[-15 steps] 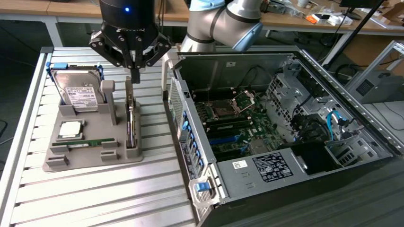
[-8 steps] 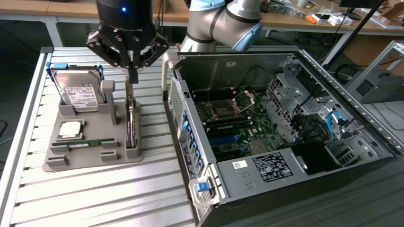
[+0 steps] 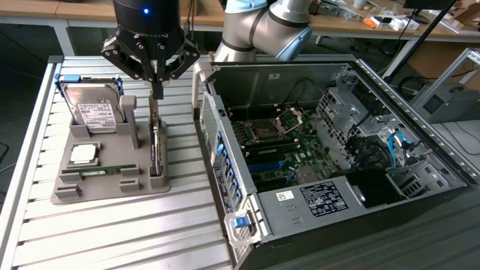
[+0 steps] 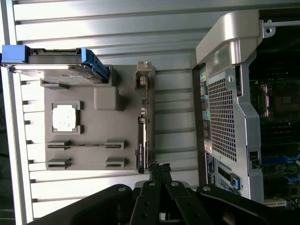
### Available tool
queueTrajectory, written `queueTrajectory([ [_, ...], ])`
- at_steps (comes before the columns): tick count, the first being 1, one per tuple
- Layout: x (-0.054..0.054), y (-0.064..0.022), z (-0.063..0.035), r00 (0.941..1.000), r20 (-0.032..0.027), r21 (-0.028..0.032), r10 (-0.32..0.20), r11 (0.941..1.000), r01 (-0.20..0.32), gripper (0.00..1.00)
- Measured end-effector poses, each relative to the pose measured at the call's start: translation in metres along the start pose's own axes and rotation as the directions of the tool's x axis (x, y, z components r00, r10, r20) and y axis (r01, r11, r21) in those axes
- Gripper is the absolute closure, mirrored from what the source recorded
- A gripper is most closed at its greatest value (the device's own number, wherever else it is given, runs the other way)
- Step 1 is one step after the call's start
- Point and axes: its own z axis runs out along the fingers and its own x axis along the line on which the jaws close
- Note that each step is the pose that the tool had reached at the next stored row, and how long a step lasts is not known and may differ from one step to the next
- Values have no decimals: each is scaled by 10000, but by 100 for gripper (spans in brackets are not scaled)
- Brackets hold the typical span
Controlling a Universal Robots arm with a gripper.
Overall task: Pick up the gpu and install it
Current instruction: 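Reach for the gpu, then pick up the gpu and move the gpu toward the slot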
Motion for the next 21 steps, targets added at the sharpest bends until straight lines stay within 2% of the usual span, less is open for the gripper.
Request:
queueTrajectory([
  [10,0,0,0,10000,0,0,1,10000,-1,89],
  [11,0,0,0,10000,0,0,0,10000,0,76],
  [12,0,0,0,10000,0,0,0,10000,0,70],
  [13,0,0,0,10000,0,0,0,10000,0,64],
  [14,0,0,0,10000,0,0,1,10000,-1,64],
  [15,0,0,0,10000,0,0,0,10000,0,58],
  [21,0,0,1,10000,0,1,0,10000,0,58],
])
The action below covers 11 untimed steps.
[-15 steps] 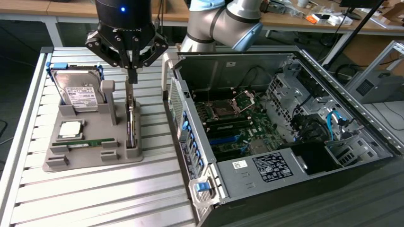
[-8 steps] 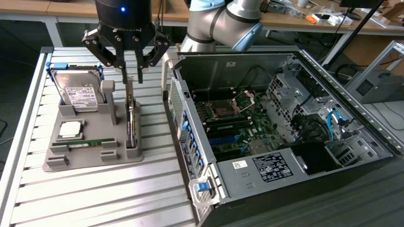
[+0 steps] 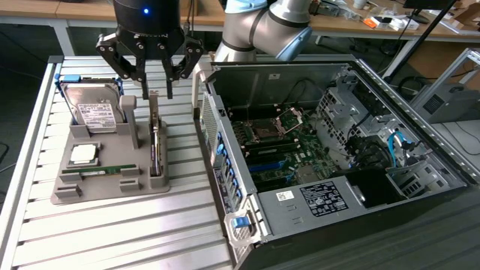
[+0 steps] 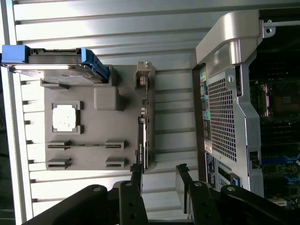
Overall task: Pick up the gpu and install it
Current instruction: 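Pick up the gpu and move the gpu toward the slot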
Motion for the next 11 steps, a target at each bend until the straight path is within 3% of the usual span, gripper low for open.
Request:
queueTrajectory([
  [11,22,-4,52,10000,1,-1,0,10000,0,58],
])
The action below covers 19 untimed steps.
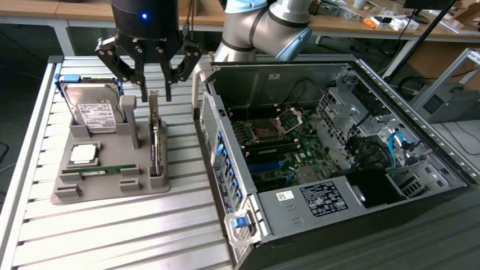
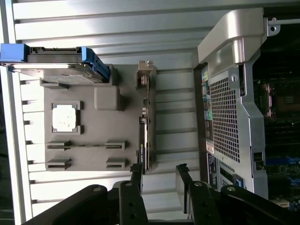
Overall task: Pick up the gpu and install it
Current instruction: 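Pick up the gpu and move the gpu toward the slot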
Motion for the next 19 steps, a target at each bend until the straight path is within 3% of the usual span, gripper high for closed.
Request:
queueTrajectory([
  [19,22,-6,116,10000,-1,1,0,10000,0,58],
])
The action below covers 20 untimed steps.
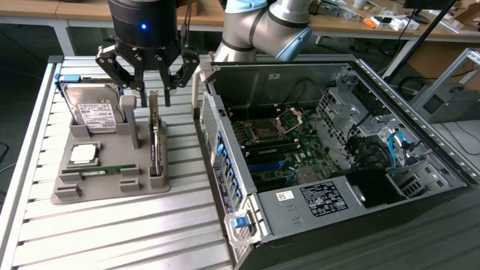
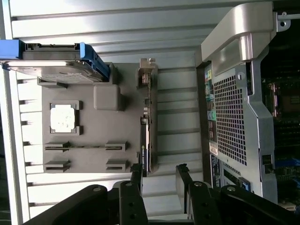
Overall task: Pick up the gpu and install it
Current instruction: 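Pick up the gpu and move the gpu toward the slot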
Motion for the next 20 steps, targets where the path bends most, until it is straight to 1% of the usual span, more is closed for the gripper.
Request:
queueTrajectory([
  [20,3,-5,104,10000,0,0,0,10000,0,58],
])
